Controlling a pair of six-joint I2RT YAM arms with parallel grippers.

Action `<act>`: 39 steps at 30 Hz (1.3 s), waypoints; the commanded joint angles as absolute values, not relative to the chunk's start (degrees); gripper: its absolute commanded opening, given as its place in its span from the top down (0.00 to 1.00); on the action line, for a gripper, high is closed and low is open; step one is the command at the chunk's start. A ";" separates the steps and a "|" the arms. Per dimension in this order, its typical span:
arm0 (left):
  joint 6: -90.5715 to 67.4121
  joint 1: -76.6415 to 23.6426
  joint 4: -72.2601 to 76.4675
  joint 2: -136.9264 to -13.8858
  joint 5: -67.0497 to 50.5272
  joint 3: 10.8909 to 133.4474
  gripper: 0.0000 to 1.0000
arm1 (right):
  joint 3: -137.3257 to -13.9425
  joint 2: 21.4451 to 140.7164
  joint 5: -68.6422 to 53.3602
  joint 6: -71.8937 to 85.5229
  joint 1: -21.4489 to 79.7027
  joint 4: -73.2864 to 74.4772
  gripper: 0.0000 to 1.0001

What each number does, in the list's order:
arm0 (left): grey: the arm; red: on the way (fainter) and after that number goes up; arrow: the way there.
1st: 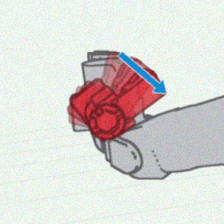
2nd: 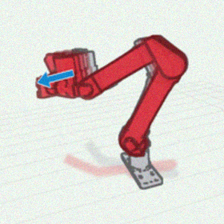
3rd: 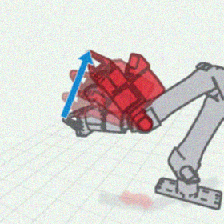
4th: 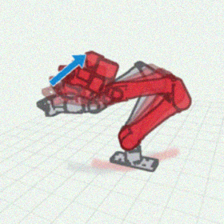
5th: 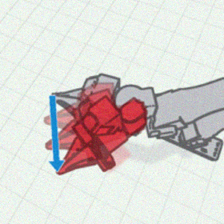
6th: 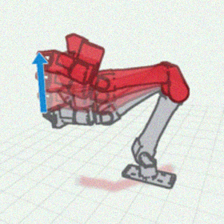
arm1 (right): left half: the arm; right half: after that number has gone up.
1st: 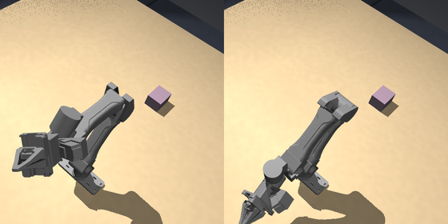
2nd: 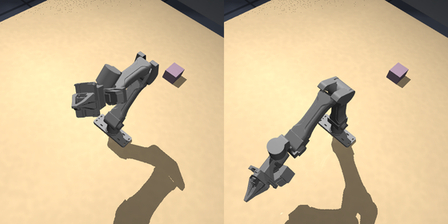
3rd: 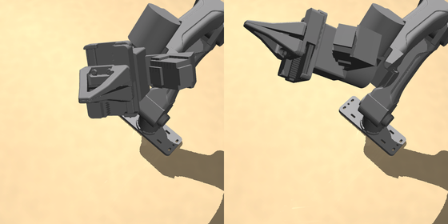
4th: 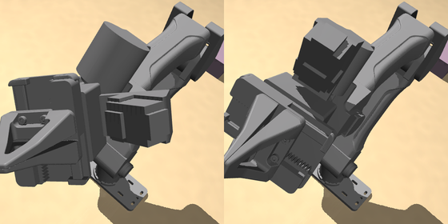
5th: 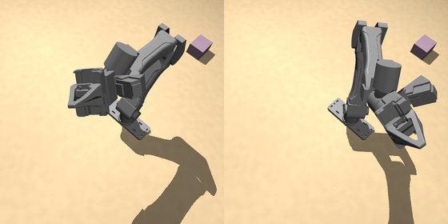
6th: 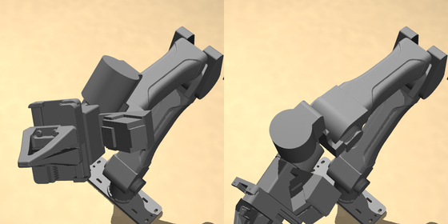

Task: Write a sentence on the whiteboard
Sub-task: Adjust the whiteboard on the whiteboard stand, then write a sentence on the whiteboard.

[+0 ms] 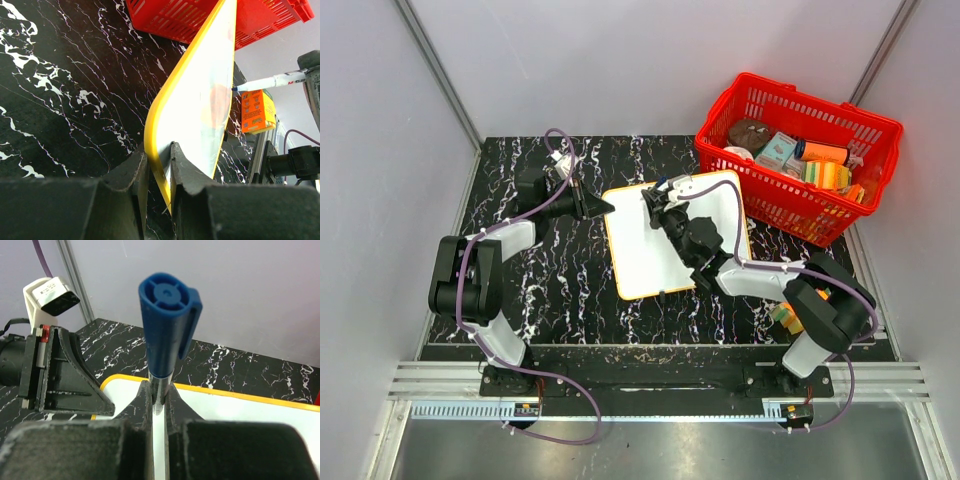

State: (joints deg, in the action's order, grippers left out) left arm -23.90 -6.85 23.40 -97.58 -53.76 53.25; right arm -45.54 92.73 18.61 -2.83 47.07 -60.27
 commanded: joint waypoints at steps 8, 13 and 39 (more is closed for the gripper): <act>-13.89 -9.32 18.81 -99.32 -49.39 52.82 1.00 | -52.21 97.29 21.09 -3.60 47.72 -61.61 1.00; -14.15 -9.32 19.07 -99.49 -49.66 52.74 1.00 | -52.47 97.73 21.71 -3.51 47.72 -61.00 1.00; -13.80 -9.32 18.81 -99.32 -49.66 52.82 1.00 | -52.21 100.55 18.72 -0.35 47.64 -58.27 1.00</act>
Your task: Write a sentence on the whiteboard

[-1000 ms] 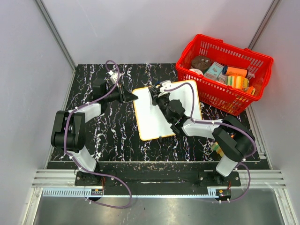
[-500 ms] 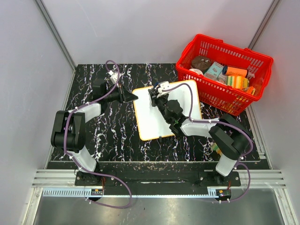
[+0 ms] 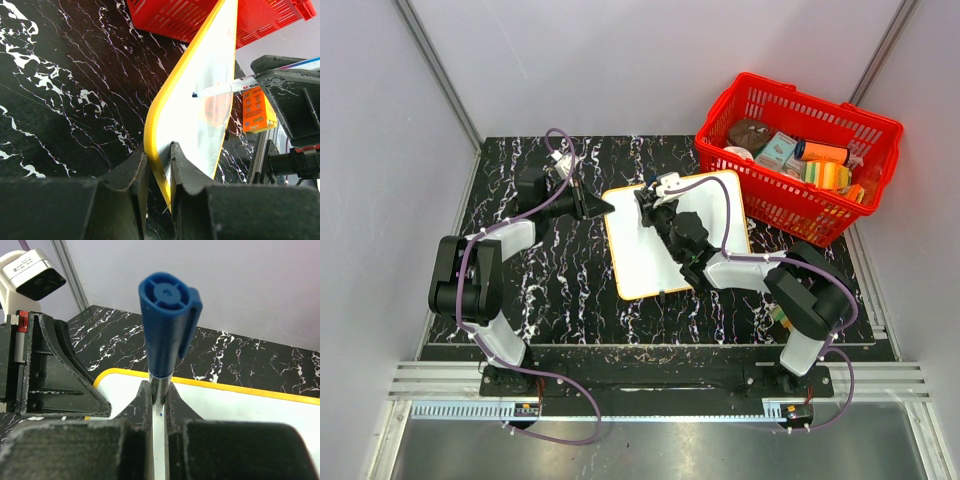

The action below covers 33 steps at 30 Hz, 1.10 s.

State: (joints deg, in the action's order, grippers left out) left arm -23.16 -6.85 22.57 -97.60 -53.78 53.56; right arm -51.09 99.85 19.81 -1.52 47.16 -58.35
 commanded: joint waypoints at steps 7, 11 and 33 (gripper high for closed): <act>-13.71 -9.32 18.72 -99.40 -49.57 52.73 1.00 | -50.36 99.76 17.84 1.14 47.72 -57.39 1.00; -13.62 -9.32 18.54 -99.32 -49.48 52.82 1.00 | -49.31 99.41 18.02 1.58 47.72 -56.87 1.00; -13.36 -9.32 18.11 -99.40 -49.22 52.91 1.00 | -46.50 97.21 24.87 1.85 47.72 -55.63 1.00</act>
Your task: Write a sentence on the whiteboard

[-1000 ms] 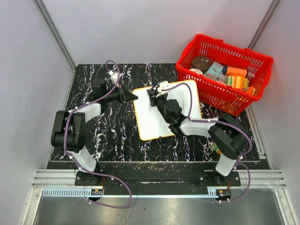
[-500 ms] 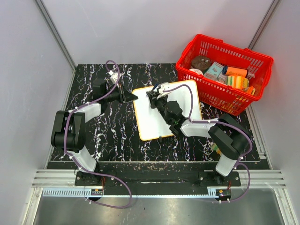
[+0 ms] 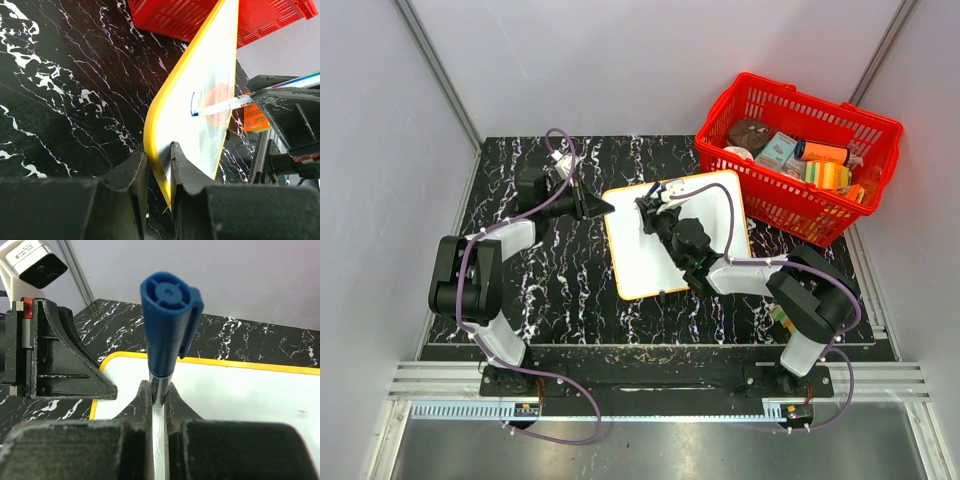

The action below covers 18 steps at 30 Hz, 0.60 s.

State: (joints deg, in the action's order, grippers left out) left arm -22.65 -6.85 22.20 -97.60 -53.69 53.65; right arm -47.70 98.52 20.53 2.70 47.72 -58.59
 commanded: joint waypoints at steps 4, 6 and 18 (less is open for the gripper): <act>-13.27 -9.32 18.11 -99.40 -49.13 52.91 1.00 | -45.53 96.94 24.87 2.55 47.72 -55.63 1.00; -13.36 -9.32 18.11 -99.40 -49.13 53.00 1.00 | -45.27 96.86 25.05 2.55 47.72 -55.55 1.00; -13.18 -9.32 18.02 -99.40 -49.04 53.09 1.00 | -42.71 96.85 20.83 4.66 47.72 -56.87 1.00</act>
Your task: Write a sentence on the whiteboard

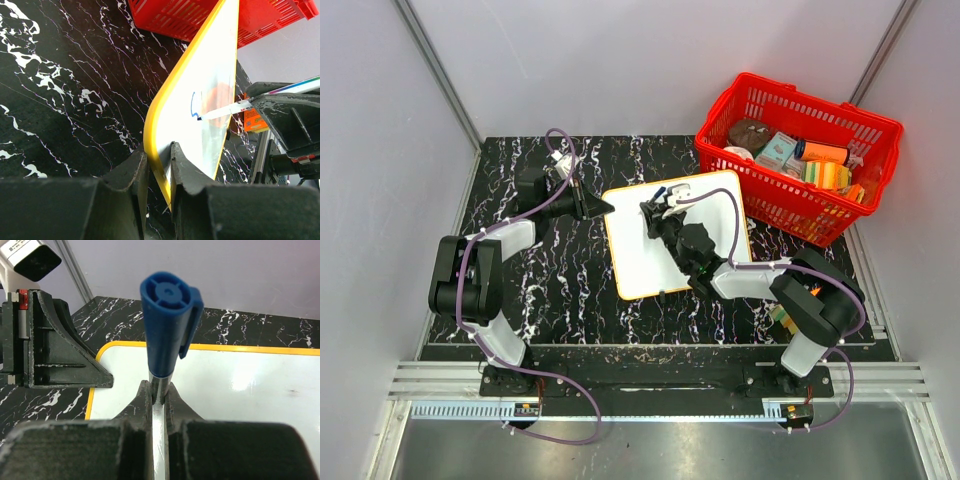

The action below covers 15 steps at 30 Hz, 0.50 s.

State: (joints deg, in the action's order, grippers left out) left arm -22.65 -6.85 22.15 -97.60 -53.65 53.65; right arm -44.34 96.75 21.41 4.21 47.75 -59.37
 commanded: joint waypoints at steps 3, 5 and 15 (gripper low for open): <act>-13.27 -9.32 18.02 -99.49 -49.13 53.09 1.00 | -42.80 97.21 20.04 5.18 47.90 -57.22 1.00; -13.27 -9.32 18.02 -99.49 -49.13 53.09 1.00 | -42.98 97.38 19.69 5.54 48.16 -57.57 1.00; -13.18 -9.40 17.93 -99.49 -48.96 53.09 1.00 | -46.14 98.87 18.19 6.42 48.43 -57.48 1.00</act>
